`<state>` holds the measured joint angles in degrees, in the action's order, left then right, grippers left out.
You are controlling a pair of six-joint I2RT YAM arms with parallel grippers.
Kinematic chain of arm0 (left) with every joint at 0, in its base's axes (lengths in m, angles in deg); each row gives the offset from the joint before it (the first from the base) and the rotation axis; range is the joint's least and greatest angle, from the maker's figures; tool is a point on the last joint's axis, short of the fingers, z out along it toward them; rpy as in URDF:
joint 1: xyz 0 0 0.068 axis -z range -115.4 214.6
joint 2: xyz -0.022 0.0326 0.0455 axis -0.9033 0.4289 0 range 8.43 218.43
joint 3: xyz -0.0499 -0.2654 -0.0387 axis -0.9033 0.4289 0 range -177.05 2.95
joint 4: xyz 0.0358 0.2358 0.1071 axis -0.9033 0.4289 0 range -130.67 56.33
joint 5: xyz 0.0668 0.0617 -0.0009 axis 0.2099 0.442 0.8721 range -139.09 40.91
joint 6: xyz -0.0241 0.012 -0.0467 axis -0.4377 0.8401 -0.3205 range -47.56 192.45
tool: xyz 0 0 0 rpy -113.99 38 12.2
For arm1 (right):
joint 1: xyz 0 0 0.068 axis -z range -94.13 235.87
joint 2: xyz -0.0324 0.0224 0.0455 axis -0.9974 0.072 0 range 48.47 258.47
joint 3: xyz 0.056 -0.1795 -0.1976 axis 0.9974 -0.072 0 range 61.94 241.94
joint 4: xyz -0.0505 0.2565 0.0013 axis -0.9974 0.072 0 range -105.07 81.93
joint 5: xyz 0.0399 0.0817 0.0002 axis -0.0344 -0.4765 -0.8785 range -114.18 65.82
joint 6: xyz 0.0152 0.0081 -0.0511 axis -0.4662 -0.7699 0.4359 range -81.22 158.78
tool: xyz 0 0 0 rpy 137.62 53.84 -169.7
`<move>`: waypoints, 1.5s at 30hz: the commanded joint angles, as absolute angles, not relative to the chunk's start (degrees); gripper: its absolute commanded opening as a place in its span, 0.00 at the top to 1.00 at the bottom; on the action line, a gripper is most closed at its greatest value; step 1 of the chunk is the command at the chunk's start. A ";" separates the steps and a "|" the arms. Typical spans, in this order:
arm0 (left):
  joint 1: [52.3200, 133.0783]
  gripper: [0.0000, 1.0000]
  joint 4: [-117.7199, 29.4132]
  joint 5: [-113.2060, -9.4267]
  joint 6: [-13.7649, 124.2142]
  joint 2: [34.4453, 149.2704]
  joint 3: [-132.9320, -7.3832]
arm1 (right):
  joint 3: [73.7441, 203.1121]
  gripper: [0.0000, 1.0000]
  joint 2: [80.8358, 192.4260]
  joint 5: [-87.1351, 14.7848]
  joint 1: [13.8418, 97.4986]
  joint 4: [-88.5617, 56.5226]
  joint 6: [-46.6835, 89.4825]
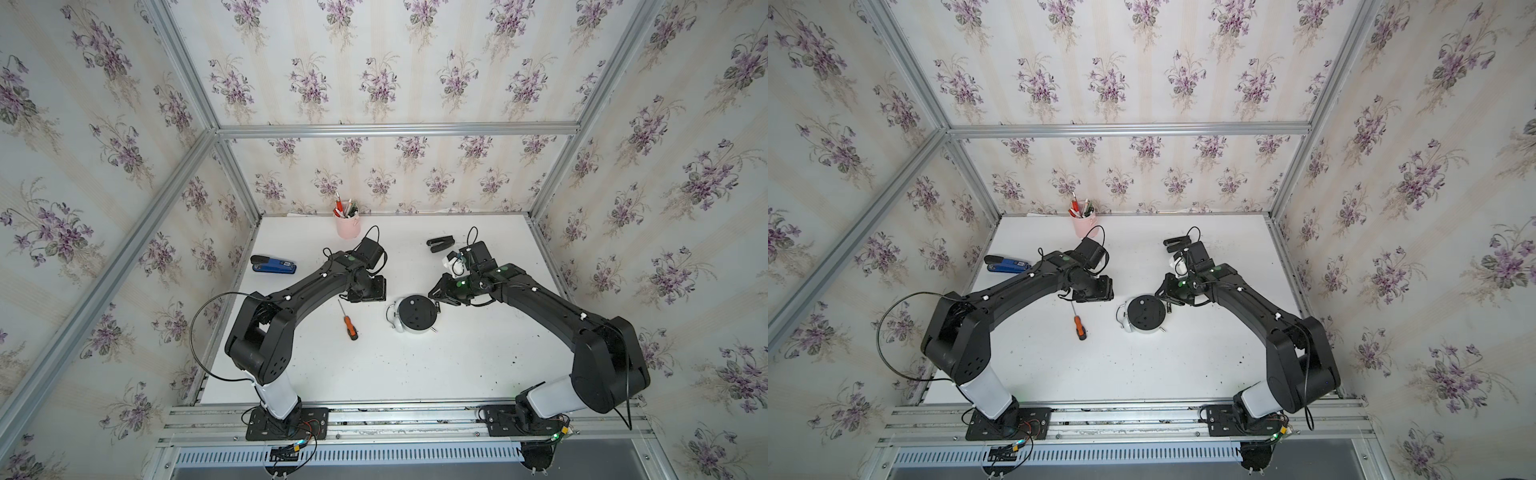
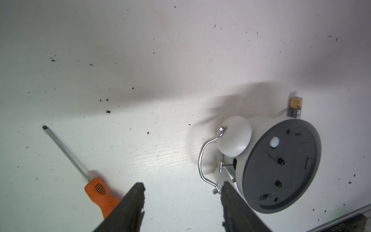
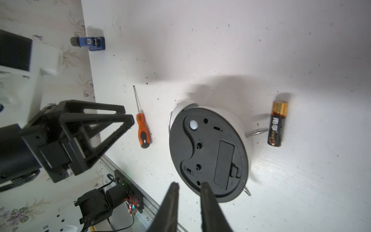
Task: Remove the battery from the alarm
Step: Install the cover on the alarm, then adjust the alarm at the center of the board.
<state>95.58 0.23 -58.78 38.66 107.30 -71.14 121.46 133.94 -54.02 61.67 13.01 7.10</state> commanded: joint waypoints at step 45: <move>95.93 0.55 -27.64 -70.12 18.73 113.11 -54.05 | 101.42 0.29 139.18 -68.83 67.59 -12.98 5.95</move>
<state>95.56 -31.41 -71.98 17.05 111.63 -53.13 101.29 139.21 -69.34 67.57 -13.46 5.20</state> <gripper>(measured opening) 0.446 0.707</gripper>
